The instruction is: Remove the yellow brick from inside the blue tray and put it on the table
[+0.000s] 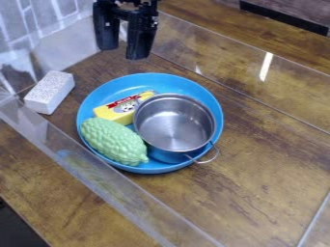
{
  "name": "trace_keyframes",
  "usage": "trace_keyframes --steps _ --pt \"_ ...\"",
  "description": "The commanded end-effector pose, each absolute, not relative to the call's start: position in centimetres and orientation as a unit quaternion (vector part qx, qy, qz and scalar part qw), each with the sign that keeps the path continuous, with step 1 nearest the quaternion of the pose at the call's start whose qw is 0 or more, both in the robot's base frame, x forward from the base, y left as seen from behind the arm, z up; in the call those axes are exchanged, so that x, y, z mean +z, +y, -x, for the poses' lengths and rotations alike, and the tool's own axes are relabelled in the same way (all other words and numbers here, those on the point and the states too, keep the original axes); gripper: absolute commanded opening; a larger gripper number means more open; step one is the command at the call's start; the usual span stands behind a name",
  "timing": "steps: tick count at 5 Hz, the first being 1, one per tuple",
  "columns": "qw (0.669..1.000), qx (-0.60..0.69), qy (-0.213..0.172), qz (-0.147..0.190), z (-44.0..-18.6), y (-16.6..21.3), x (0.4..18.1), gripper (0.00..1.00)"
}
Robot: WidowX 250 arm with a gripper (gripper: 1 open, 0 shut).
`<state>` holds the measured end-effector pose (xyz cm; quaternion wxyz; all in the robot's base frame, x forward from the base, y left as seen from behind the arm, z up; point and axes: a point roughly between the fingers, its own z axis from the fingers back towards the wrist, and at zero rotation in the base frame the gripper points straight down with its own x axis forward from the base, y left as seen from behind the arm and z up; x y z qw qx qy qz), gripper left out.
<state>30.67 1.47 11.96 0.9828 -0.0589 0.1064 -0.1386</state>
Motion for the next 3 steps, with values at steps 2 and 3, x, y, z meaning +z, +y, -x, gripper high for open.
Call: trace_keyframes --steps 2,3 --pt "0.984 -0.151 0.076 0.058 -30.83 0.89 13.78 1.00" --pt "0.984 -0.144 0.077 0.066 -30.49 0.88 13.75 1.00"
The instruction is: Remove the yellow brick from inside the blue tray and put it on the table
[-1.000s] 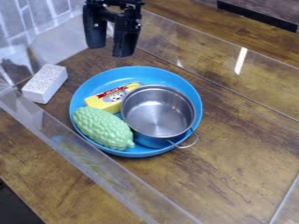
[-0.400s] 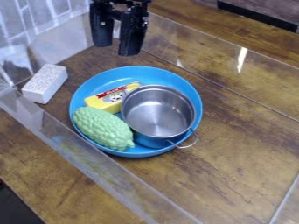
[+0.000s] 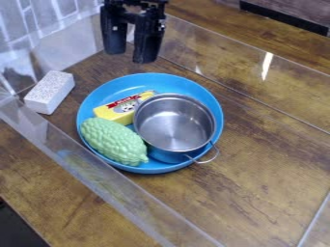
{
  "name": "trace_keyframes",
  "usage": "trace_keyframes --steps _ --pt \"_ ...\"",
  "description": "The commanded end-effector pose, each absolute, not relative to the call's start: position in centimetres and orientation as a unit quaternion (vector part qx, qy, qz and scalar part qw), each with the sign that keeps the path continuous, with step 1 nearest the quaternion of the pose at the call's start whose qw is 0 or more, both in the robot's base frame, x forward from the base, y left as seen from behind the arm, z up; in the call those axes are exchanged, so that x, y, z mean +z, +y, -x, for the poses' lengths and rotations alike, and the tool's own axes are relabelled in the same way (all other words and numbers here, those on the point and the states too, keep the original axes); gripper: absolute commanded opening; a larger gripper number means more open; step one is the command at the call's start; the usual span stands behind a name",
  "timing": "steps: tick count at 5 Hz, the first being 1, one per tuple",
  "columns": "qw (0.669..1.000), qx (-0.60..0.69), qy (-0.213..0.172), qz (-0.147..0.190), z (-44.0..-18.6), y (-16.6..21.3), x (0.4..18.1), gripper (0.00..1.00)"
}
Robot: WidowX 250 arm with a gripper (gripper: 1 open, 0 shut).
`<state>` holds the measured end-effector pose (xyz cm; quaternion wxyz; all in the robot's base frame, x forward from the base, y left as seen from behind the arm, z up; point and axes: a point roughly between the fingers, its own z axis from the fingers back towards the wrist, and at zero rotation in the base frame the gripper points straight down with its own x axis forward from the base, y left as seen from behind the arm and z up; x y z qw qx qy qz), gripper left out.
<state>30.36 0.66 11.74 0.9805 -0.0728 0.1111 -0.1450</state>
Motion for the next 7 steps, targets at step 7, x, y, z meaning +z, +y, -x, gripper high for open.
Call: trace_keyframes --steps 7 --pt "0.949 -0.294 0.091 0.062 -29.6 -0.5 7.2 1.00"
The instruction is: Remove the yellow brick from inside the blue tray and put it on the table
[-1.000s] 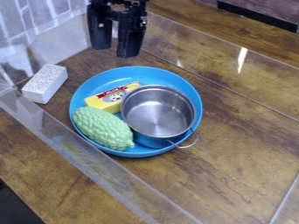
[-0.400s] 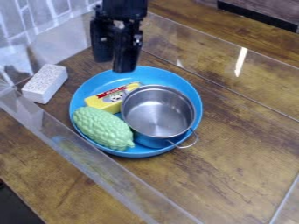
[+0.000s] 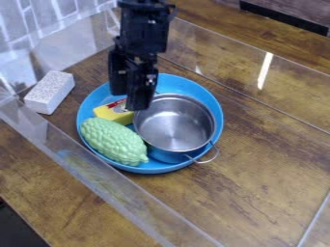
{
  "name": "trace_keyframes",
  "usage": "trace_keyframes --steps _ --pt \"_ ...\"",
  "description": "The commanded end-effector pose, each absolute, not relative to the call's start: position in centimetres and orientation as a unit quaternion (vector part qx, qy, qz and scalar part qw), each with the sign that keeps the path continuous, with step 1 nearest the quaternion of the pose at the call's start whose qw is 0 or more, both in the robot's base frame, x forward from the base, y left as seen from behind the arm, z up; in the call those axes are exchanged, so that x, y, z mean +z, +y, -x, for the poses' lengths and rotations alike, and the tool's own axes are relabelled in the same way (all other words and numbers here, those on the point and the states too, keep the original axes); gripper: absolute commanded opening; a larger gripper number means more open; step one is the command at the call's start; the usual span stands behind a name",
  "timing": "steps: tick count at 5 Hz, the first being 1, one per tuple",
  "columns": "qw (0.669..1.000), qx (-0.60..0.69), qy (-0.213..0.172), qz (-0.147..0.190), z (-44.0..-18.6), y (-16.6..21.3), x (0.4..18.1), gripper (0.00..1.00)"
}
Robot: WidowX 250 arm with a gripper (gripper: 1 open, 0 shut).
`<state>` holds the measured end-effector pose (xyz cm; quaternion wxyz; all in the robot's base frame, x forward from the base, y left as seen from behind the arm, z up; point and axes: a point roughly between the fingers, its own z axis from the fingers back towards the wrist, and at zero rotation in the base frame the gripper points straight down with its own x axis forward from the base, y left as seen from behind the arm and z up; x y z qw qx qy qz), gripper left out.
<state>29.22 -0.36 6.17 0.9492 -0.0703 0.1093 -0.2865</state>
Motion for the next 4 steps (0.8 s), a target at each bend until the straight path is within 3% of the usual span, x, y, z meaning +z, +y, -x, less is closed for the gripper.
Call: trace_keyframes --steps 1,4 --pt "0.946 -0.305 0.091 0.055 -29.93 -0.45 6.27 1.00" --pt "0.949 -0.304 0.065 0.058 -30.04 0.29 6.56 1.00"
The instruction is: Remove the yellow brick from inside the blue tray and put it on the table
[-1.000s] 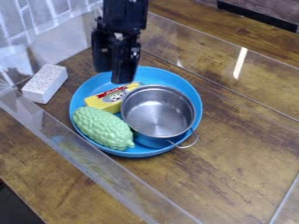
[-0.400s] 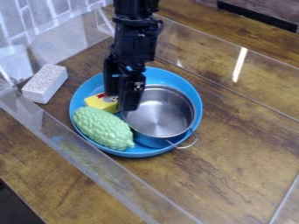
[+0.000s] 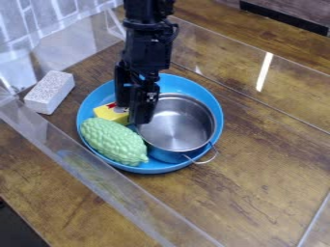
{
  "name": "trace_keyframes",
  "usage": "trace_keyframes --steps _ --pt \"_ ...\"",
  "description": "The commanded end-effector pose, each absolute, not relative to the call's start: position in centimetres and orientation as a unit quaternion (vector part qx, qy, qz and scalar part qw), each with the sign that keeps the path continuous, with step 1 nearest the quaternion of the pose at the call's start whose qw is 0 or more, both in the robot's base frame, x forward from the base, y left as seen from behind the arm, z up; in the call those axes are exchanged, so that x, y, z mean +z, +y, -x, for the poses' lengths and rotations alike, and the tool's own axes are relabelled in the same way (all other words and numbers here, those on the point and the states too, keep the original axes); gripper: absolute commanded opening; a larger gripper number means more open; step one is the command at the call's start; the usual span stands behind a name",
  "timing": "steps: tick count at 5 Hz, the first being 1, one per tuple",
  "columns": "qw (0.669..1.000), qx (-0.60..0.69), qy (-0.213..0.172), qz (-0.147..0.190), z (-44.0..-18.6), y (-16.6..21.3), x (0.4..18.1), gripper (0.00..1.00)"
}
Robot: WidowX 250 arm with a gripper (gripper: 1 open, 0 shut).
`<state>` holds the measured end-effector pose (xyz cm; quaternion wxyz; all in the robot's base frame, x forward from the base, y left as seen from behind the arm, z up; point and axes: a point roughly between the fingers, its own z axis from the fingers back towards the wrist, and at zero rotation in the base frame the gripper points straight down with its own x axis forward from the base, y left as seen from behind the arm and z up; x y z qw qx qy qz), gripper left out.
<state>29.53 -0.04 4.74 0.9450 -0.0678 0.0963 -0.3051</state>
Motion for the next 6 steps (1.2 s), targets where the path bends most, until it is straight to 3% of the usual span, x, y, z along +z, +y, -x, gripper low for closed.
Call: trace_keyframes --steps 1,6 --pt "0.950 -0.301 0.056 0.060 -30.02 0.47 6.75 1.00" --pt "0.953 -0.294 0.008 0.069 -30.53 1.01 7.45 1.00"
